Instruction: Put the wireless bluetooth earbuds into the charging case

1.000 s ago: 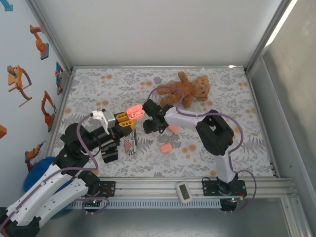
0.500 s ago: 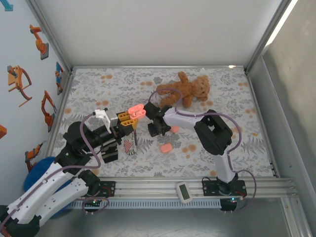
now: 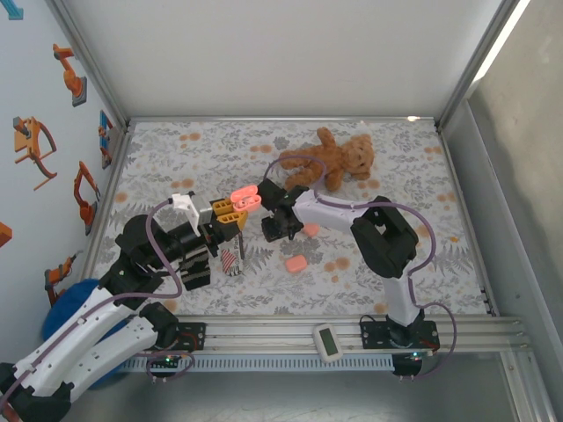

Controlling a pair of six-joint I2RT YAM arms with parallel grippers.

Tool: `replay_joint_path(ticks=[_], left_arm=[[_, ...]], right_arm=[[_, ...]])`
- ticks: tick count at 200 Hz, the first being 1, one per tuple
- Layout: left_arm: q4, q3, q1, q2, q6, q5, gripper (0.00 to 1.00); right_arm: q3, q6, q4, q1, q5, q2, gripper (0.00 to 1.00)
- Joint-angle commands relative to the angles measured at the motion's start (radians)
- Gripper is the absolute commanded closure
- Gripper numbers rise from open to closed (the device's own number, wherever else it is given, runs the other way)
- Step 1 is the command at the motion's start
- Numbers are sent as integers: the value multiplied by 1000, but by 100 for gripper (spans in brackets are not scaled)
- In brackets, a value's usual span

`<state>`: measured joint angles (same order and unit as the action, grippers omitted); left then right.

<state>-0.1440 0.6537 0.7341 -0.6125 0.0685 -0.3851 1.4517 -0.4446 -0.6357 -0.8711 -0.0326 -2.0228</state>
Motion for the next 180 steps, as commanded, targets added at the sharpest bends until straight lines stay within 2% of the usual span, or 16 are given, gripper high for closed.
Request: replay_joint_path(ticks=[1, 59, 94, 152, 180], left_arm=[[-22, 28, 4, 12, -21, 3, 100], [-17, 28, 4, 13, -25, 8, 100], [-16, 33, 4, 6, -32, 7, 100], [-8, 41, 4, -1, -37, 4, 100], [-9, 38, 4, -2, -35, 8, 100]], right_arm=[[35, 7, 10, 3, 14, 18, 50], [82, 11, 10, 9, 16, -48, 51], [97, 20, 10, 9, 10, -77, 56], [114, 24, 10, 9, 12, -116, 59], [111, 24, 10, 10, 13, -121, 67]])
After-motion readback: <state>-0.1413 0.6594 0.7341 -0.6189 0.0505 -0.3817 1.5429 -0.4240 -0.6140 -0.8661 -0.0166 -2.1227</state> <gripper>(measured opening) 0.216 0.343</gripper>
